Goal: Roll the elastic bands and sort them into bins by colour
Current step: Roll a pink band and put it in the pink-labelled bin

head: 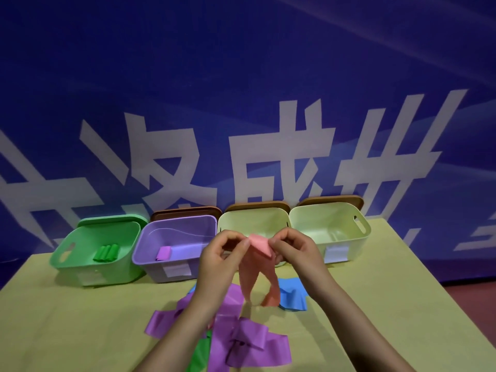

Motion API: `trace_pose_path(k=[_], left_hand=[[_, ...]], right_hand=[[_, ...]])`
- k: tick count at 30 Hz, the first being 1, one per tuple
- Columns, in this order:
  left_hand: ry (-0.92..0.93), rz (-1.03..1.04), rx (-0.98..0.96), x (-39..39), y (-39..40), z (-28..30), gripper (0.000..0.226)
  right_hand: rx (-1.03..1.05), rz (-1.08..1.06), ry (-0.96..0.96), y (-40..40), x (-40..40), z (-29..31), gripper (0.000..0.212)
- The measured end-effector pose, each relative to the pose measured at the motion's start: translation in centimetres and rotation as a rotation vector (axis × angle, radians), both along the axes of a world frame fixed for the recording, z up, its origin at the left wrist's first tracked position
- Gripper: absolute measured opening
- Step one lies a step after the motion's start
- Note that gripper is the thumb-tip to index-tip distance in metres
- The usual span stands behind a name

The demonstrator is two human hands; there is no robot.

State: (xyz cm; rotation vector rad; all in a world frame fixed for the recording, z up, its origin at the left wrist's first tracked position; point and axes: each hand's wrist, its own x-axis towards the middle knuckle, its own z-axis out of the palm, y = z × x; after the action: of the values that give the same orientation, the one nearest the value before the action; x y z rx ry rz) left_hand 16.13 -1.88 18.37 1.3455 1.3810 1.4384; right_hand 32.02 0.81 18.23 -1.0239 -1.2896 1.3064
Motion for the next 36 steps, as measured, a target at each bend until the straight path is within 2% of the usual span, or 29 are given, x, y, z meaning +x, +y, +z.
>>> trace_pose_path(k=[5, 8, 13, 16, 20, 23, 29, 36], left_hand=[[-0.017, -0.077, -0.088, 1.0, -1.0, 0.7, 0.005], [-0.108, -0.088, -0.112, 1.3, -1.6, 0.8, 0.013], [-0.217, -0.11, -0.116, 2.1, -2.0, 0.6, 0.012], [-0.347, -0.149, -0.209, 3.1, -2.3, 0.2, 0.012], [-0.492, -0.218, -0.367, 3.8, -2.1, -0.3, 0.037], [-0.548, -0.285, -0.397, 4.3, -1.9, -0.2, 0.037], [-0.515, -0.324, -0.338, 5.0, -1.7, 0.2, 0.017], [-0.515, -0.328, -0.297, 4.8, -1.0, 1.5, 0.025]], right_hand=[[0.03, 0.024, -0.021, -0.9, 0.1, 0.0, 0.018], [0.048, 0.026, -0.053, -1.6, -0.3, 0.0, 0.023], [0.062, 0.087, -0.061, -2.7, -0.1, -0.7, 0.023], [0.073, 0.036, -0.047, -3.1, 0.7, -0.7, 0.018], [0.097, 0.003, -0.06, -3.5, 2.0, -0.1, 0.018], [0.105, -0.012, -0.082, -3.6, 2.8, 0.3, 0.019], [0.157, -0.09, -0.162, -2.8, 3.3, 1.2, 0.023], [0.208, -0.062, -0.212, -2.5, 2.8, 1.2, 0.027]])
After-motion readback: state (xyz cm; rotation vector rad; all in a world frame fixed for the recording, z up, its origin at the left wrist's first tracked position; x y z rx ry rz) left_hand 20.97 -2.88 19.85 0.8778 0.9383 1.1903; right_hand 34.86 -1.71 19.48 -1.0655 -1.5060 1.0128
